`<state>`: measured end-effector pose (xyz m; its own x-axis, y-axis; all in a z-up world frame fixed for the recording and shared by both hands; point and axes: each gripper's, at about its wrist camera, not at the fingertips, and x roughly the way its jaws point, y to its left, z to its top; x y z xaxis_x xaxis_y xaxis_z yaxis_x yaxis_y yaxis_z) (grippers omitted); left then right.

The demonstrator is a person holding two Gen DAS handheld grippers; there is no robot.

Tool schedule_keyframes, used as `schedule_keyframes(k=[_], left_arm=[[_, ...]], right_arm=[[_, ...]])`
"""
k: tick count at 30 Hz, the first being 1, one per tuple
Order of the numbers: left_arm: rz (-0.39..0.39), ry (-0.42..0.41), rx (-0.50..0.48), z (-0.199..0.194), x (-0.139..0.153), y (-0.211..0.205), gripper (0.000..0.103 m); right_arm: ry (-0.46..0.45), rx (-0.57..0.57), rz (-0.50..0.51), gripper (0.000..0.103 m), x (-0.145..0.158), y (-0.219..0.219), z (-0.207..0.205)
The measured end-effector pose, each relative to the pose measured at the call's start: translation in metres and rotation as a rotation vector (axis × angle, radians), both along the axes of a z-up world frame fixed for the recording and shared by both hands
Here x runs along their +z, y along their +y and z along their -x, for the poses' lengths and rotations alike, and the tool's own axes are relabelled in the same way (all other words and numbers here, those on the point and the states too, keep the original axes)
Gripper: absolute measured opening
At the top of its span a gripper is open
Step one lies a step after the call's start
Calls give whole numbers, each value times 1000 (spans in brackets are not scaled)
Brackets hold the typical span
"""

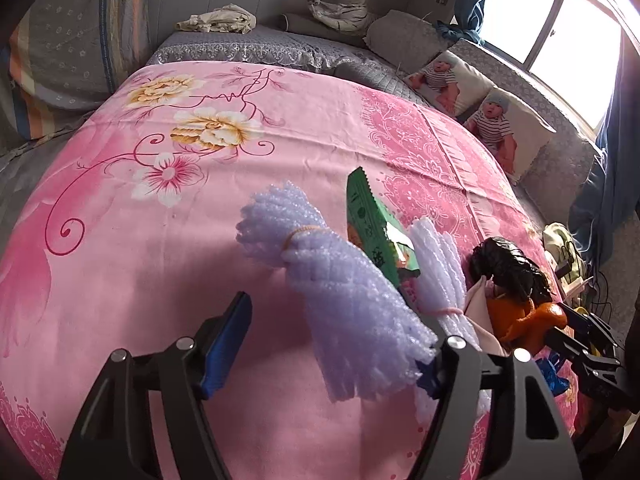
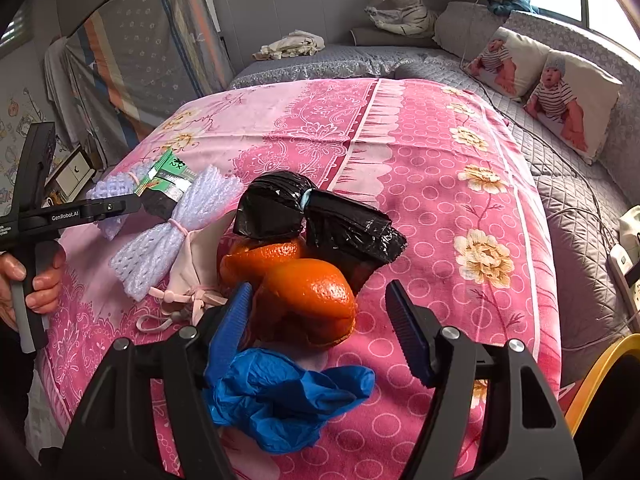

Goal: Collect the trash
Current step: 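Grasp the white mesh fruit net with the left tool while the right tool grasps the orange, then carry the mesh net and orange over the yellow-rimmed bin with both tools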

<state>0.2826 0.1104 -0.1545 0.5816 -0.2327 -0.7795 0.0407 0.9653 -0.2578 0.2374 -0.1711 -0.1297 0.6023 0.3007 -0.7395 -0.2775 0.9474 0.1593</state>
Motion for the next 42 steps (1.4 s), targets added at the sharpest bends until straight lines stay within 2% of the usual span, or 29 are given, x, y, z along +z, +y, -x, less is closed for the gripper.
schedule_keyframes(k=[1,5,15,19,25,42], left_arm=[[4,6,0,-1,-1,0,65],[29,55,-7,-7,-14,3,42],[66,71,23,-10,-20,15,24],[58,55,23,-7,-16,16,21],[51,27,22,2,-5,16,20],[1,-91,-5,38,35,11,20]], right_arm=[[5,2,-4,65,-1,0,-2],[31,12,-27,63,-4,1,-7],[65,31,-54,48,-10,6,-14],[55,32,-48,40,-8,6,-13],[47,31,-48,33,-5,3,-12],[-50,13,-75,32,35,-10,17]])
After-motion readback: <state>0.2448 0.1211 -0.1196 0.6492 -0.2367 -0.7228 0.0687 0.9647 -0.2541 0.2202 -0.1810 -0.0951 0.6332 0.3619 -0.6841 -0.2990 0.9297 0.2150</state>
